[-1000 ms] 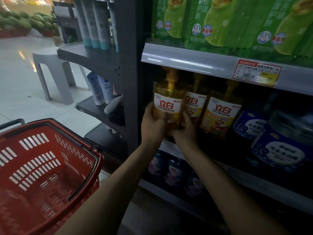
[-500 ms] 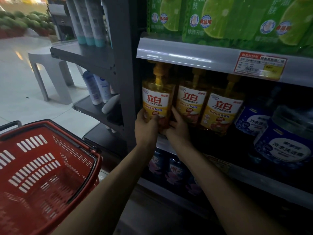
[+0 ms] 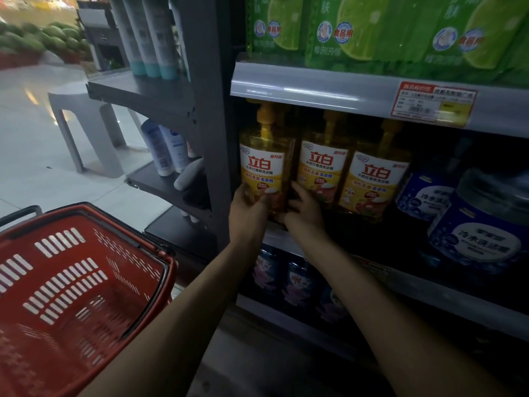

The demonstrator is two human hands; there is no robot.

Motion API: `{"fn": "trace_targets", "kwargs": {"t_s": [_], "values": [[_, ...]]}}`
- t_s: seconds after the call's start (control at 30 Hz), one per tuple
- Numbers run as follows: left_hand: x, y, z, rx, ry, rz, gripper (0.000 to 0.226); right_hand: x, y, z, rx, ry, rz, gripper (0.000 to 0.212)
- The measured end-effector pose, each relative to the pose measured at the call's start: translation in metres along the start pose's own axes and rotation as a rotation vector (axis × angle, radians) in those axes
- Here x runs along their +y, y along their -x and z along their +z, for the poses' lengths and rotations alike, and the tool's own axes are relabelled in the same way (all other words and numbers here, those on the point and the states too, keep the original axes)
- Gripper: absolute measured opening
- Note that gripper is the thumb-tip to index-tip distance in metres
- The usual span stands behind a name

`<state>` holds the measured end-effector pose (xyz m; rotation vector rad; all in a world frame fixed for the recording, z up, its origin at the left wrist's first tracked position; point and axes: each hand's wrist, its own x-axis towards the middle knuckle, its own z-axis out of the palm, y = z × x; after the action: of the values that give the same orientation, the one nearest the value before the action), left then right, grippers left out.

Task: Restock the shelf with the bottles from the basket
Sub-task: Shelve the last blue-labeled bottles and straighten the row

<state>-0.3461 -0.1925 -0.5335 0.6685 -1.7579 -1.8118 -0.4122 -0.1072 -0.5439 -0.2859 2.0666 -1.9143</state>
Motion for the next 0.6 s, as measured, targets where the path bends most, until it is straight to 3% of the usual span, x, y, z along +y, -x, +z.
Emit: {"fn": "trace_targets", "kwargs": {"t_s": [0.13, 0.23, 0.4, 0.53, 0.6], "values": [[-0.006, 0.014, 0.004, -0.011, -0.157, 0.079, 0.031, -0.001, 0.002, -0.023, 0.214, 0.116, 0.045, 0.056], [-0.009, 0.023, 0.014, -0.126, -0.236, 0.131, 0.025, 0.002, 0.002, -0.048, 0.408, 0.145, 0.083, 0.041], [-0.013, 0.028, 0.038, -0.258, -0.316, 0.201, 0.036, 0.010, 0.009, -0.091, 0.606, 0.127, 0.059, 0.055], [-0.015, 0.024, 0.061, -0.293, -0.344, 0.261, 0.048, 0.011, 0.012, -0.112, 0.532, 0.158, 0.076, 0.076], [-0.017, 0.018, 0.074, -0.264, -0.272, 0.225, 0.053, 0.011, 0.013, -0.114, 0.514, 0.138, 0.064, 0.077]]}}
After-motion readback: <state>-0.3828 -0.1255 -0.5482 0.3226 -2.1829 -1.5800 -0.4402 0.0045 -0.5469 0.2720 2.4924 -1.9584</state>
